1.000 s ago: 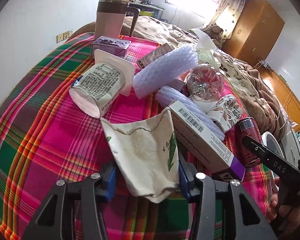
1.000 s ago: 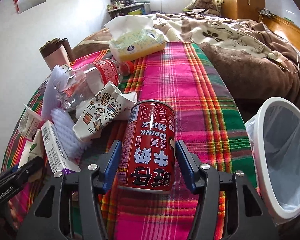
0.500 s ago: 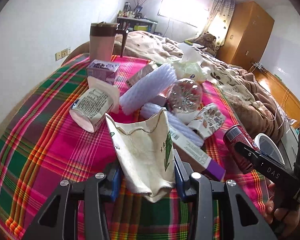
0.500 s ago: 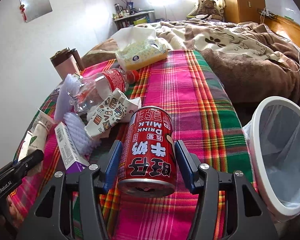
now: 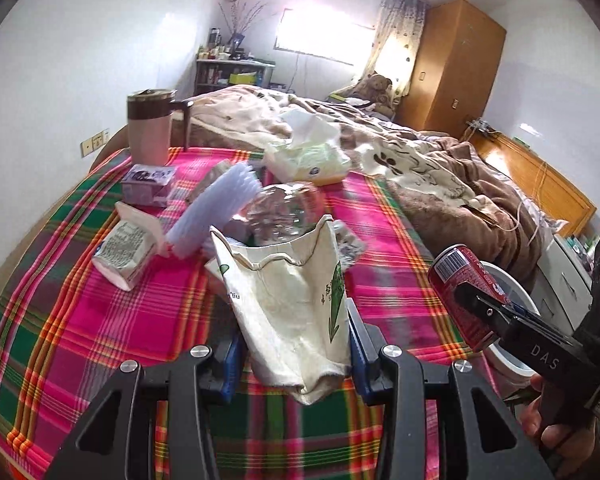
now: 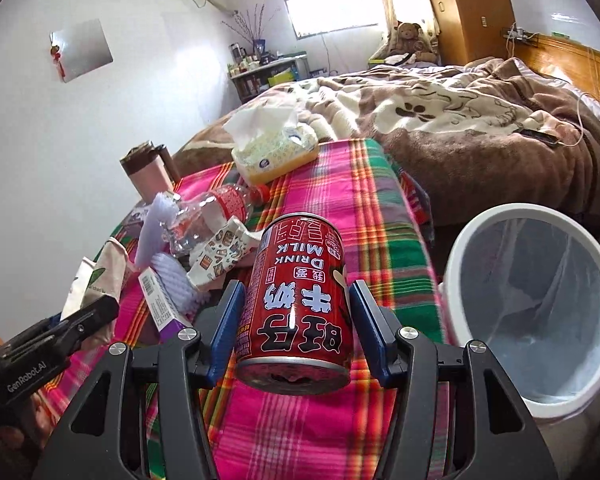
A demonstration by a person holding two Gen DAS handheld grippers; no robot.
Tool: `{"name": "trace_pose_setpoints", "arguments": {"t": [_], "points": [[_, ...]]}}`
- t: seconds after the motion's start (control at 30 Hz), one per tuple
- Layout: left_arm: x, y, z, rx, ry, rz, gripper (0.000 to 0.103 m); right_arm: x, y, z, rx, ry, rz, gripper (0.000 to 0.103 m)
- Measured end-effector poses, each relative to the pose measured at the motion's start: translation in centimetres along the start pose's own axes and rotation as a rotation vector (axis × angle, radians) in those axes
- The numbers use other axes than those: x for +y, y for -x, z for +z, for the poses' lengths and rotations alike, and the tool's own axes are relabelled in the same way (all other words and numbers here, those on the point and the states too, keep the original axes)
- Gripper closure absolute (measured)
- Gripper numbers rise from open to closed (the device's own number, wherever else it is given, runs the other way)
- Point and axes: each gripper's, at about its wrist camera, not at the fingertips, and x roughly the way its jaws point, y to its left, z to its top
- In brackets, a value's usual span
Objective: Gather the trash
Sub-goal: 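Carry the can and bag over the wastebasket and open both grippers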
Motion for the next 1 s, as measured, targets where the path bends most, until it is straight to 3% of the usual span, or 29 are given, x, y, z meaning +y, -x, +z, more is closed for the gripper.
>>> {"name": "trace_pose_setpoints", "arguments": {"t": [0.53, 1.0], "points": [[-11.9, 0.5, 0.0, -0.055, -0.190, -0.110, 0.059, -6.8, 6.3, 0.5, -0.133, -0.065, -0.126, 0.048], [-21.4, -3.4, -1.3, 0.020, -0.304, -0.273, 0.059, -13.9, 6.6, -0.1, -0.087, -0.157, -0.248, 0.048]]}}
